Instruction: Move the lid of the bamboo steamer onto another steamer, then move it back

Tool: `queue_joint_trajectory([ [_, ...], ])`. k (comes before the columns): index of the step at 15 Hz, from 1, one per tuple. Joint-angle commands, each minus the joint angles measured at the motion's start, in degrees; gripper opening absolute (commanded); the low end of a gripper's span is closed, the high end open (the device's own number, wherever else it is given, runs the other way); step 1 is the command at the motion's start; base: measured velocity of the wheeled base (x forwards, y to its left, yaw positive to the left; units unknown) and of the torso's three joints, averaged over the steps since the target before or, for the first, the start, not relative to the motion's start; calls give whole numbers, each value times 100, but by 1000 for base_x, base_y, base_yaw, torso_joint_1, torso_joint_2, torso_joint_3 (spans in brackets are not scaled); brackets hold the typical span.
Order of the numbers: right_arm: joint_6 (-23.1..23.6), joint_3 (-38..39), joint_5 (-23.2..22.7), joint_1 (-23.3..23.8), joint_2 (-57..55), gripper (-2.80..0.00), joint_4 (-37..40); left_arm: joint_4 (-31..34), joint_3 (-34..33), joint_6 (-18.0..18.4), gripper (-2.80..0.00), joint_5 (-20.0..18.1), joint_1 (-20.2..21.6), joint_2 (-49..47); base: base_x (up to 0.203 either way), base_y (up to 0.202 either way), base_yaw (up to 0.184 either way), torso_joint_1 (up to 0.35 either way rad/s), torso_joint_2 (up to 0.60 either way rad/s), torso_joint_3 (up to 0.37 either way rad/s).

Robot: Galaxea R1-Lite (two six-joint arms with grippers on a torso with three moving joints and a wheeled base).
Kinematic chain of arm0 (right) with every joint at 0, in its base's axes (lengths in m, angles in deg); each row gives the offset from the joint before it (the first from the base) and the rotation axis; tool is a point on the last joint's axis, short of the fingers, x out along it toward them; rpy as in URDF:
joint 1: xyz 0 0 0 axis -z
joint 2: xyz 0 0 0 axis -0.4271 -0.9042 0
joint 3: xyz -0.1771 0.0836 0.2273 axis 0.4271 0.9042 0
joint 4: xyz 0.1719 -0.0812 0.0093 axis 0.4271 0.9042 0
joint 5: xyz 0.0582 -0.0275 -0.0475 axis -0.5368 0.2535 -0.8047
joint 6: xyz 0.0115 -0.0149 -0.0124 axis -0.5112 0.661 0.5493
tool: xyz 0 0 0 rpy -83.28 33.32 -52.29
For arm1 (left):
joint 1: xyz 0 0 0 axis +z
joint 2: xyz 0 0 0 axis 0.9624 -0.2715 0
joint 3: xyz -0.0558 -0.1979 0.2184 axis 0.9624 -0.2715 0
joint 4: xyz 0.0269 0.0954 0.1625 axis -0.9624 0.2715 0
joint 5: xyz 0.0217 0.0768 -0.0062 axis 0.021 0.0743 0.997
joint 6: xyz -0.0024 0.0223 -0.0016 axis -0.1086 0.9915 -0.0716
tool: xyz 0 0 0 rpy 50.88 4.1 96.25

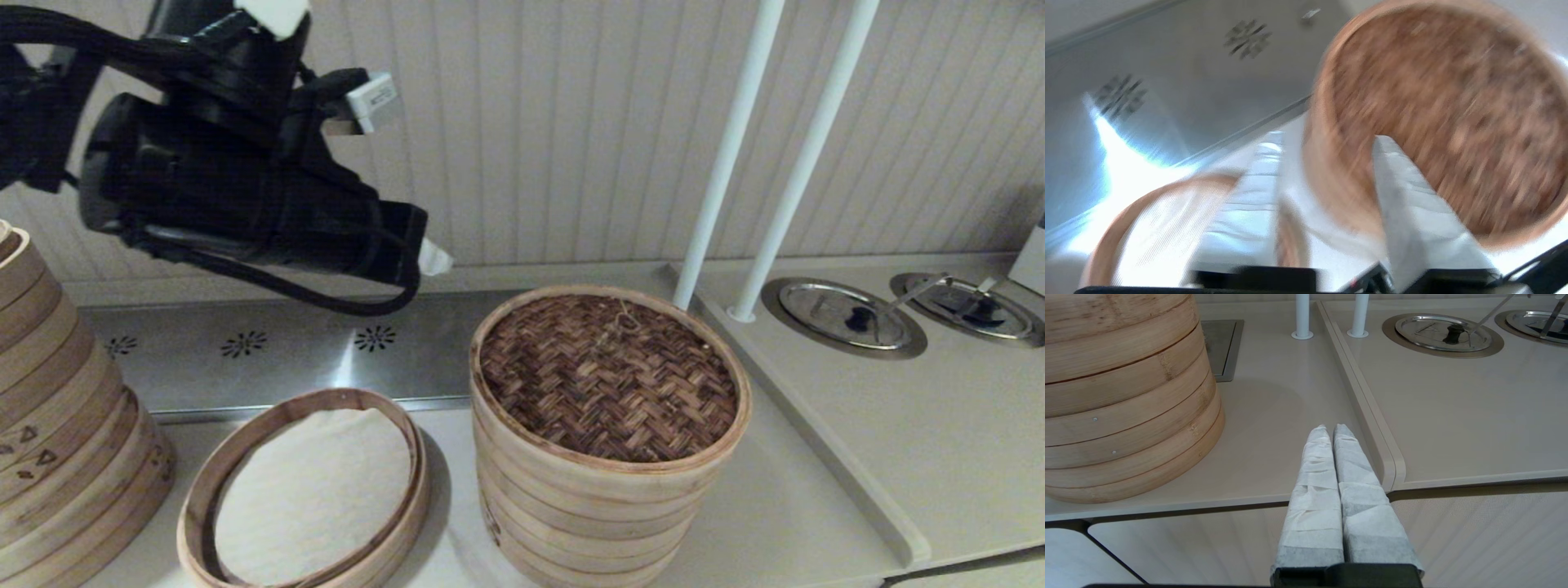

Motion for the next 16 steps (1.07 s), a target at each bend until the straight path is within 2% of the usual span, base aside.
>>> queue_joint_trajectory([
  [1, 0, 26, 1, 0, -4, -280, 0, -52, -973, -11, -280, -1, 430, 1246, 0, 0, 0, 0, 0, 0],
  [3, 0, 21, 1, 0, -4, -280, 0, -276, -1982, -16, -280, -4, 885, 2020, 0, 0, 0, 0, 0, 0],
  [5, 0, 25, 1, 0, -4, -280, 0, -729, -3150, 6, -280, -9, 1540, 2668, 0, 0, 0, 0, 0, 0],
  [7, 0, 18, 1, 0, -4, -280, 0, -1434, -4342, 31, -280, -39, 2296, 3193, 0, 0, 0, 0, 0, 0],
  [9, 0, 18, 1, 0, -4, -280, 0, -2164, -5381, 50, -280, -79, 2754, 3576, 0, 0, 0, 0, 0, 0],
  [11, 0, 26, 1, 0, -4, -280, 0, -2633, -6145, 44, -280, -97, 2928, 3975, 0, 0, 0, 0, 0, 0],
  [16, 0, 26, 1, 0, -4, -280, 0, -3194, -7477, -50, -280, -66, 3027, 4893, 0, 0, 0, 0, 0, 0],
])
